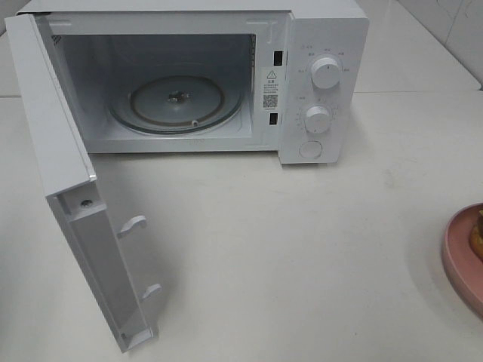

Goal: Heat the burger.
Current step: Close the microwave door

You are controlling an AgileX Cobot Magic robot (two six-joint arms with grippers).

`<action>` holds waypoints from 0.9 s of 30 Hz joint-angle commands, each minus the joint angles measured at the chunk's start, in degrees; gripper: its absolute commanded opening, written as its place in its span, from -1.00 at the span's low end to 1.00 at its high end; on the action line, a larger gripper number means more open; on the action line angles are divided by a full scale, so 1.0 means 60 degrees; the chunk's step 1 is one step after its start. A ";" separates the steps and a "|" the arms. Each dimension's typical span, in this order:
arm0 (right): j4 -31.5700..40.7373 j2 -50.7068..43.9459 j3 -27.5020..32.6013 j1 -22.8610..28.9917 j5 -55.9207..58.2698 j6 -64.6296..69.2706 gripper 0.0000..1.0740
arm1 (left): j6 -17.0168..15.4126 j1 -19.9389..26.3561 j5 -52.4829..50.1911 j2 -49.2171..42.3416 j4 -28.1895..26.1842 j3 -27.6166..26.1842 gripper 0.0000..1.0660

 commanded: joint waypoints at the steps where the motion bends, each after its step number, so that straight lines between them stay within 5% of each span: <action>1: 0.0010 -0.0248 0.0000 -0.0019 0.0010 -0.0115 0.42 | 0.0038 0.0000 -0.1509 0.0583 -0.0105 0.0286 -1.00; 9: 0.0010 -0.0248 0.0000 -0.0019 0.0010 -0.0115 0.42 | -0.0229 0.0000 -0.3457 0.2254 0.0649 0.0286 -1.00; 12: 0.0010 -0.0248 0.0000 -0.0019 0.0010 -0.0115 0.42 | -0.1031 0.0000 -0.4125 0.2874 0.1537 0.0286 -1.00; 13: 0.0010 -0.0248 0.0000 -0.0019 0.0010 -0.0115 0.42 | -0.1833 0.0000 -0.4469 0.3247 0.2330 0.0286 -1.00; 14: 0.0010 -0.0248 0.0000 -0.0019 0.0010 -0.0115 0.42 | -0.1833 0.0000 -0.4469 0.3247 0.2330 0.0286 -1.00; 16: 0.0010 -0.0248 0.0000 -0.0019 0.0010 -0.0115 0.42 | -0.3113 0.0000 -0.4794 0.3858 0.3705 0.0286 -1.00; 17: 0.0010 -0.0248 0.0000 -0.0019 0.0010 -0.0115 0.42 | -0.3113 0.0000 -0.4794 0.3858 0.3705 0.0286 -1.00; 19: 0.0010 -0.0248 0.0000 -0.0019 0.0010 -0.0115 0.42 | -0.3925 0.0000 -0.5338 0.4536 0.4994 0.0286 -1.00; 27: 0.0010 -0.0248 0.0000 -0.0019 0.0010 -0.0115 0.42 | -0.4116 0.0000 -0.7754 0.6322 0.5882 0.0286 -1.00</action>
